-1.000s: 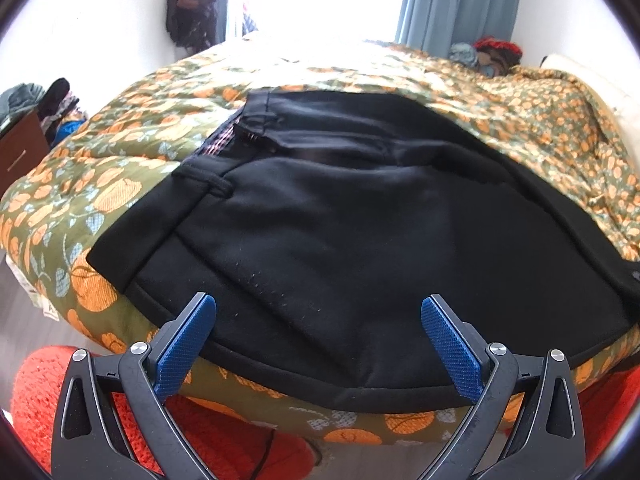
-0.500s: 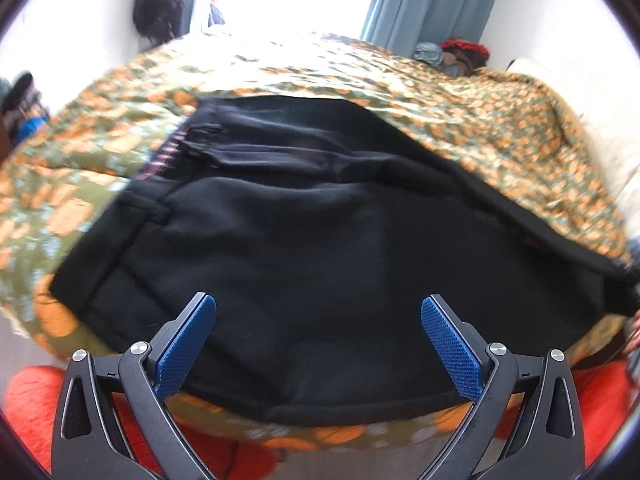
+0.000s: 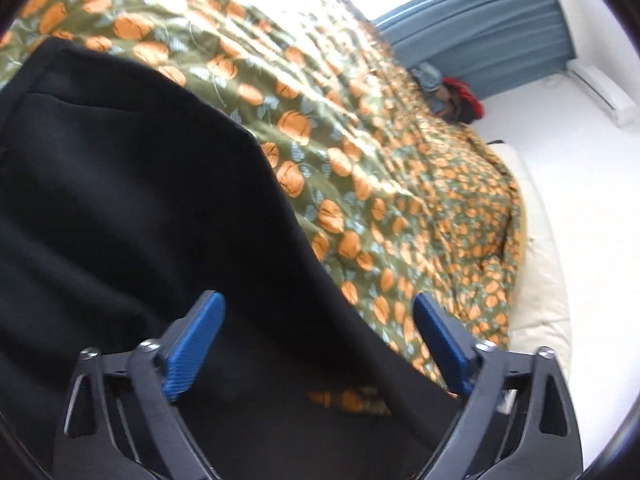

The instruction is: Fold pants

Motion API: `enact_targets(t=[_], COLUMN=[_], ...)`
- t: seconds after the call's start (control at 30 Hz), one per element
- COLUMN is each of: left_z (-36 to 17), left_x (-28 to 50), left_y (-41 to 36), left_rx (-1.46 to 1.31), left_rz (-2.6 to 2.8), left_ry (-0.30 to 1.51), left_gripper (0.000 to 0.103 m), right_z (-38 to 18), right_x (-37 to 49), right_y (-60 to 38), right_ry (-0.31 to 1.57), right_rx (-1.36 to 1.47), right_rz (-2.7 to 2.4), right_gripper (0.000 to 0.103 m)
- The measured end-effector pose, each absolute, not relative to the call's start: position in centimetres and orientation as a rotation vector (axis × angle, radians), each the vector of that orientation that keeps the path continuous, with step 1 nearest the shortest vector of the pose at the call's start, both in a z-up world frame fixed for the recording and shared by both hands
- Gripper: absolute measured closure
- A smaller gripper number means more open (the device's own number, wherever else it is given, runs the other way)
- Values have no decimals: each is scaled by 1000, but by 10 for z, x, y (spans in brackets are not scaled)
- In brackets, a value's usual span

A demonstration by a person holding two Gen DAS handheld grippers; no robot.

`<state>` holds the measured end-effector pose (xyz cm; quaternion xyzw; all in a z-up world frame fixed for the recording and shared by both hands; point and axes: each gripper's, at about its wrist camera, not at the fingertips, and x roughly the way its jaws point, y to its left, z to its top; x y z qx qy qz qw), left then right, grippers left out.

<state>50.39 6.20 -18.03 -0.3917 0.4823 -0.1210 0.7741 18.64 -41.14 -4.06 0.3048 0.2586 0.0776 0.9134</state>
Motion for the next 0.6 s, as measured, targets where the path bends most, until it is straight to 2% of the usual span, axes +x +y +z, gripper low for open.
enact_targets(t=[0.03,0.1,0.13,0.17,0.2,0.27,0.33,0.47,0.5,0.6], left_z=[-184,-193,-197,-202,-207,-198,-167,-60,-47,-56], left_x=[512,525,529,532,532,521,510,435,413,343], left_y=[58,54,55,56,60,67,69,85,87,84], left_rx=[-845,-846,-854,-875,-899,-926,-891,-790,-752,-687], left_rz=[-259,-256,-251,-242,-241,-221,-235,-330,-334,-306], left_ry=[1066,1103,1116,1128,1129,1080,1010,743,707,744], left_gripper=[24,33,47,81,100,99,99,97,96,95], right_z=[-35,-21,-17,-12,-9,-8,-14,-19,-15,-19], right_x=[183,172,166,160,155,157,176,246,254,276], right_y=[-409,-402,-400,-398,-397,-401,-412,-446,-448,-450], right_ry=[524,505,493,480,473,494,548,571,561,655], right_rx=[603,558,549,540,536,504,465,378,368,384], right_rz=[179,251,299,362,423,476,409,248,254,304], right_gripper=[99,99,99,99,99,99,99,99,99,98])
